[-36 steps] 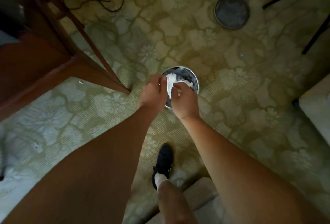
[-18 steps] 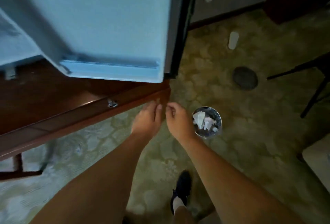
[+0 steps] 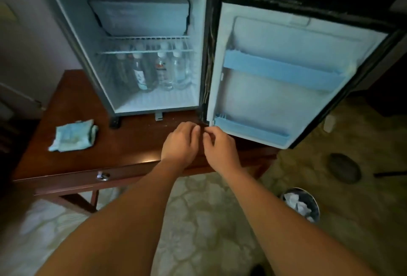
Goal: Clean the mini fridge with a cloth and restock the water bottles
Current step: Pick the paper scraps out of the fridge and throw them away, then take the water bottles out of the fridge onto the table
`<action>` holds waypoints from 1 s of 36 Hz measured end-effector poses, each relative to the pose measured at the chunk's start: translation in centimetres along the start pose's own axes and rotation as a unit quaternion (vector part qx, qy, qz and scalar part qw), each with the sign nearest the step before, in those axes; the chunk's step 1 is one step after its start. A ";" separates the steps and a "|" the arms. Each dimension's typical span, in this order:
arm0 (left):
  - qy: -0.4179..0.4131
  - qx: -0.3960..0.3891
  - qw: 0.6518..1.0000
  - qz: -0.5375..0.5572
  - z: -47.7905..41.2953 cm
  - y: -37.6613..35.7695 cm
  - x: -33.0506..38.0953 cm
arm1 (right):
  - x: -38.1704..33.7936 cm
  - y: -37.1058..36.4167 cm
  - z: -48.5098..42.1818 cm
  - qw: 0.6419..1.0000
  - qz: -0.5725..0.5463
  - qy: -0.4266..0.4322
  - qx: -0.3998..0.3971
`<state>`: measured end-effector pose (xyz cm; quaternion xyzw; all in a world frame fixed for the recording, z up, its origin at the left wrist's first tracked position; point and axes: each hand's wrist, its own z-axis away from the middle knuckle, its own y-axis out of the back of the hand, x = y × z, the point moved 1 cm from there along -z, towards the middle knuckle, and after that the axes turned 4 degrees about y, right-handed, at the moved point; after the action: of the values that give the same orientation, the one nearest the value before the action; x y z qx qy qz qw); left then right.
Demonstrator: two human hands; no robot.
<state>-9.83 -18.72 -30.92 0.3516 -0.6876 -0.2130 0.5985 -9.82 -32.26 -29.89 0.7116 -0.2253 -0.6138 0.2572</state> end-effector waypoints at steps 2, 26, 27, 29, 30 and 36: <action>0.008 0.021 1.000 -0.008 -0.5 2.6 -0.7 | -2.6 -0.9 -0.6 1.000 -0.003 0.017 0.003; 0.105 0.153 0.982 -0.043 -12.2 9.6 -12.7 | -10.9 -13.6 -16.0 0.996 -0.048 0.040 -0.056; 0.109 0.150 0.981 -0.052 -12.9 9.4 -13.2 | -10.8 -14.0 -17.0 0.996 -0.052 0.035 -0.057; 0.124 0.141 0.980 -0.062 -14.3 8.8 -14.1 | -10.4 -14.8 -18.8 0.996 -0.058 0.031 -0.059; 0.133 0.136 0.980 -0.061 -15.0 8.6 -14.5 | -10.2 -15.2 -19.7 0.996 -0.058 0.033 -0.060; 0.165 0.133 0.977 -0.039 -18.6 7.6 -16.3 | -9.6 -17.5 -24.7 0.995 -0.047 0.017 -0.087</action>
<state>7.12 0.74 -32.90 0.4851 -0.5875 -0.0820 0.6425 13.32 -10.53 -31.03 0.7066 -0.1330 -0.6305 0.2925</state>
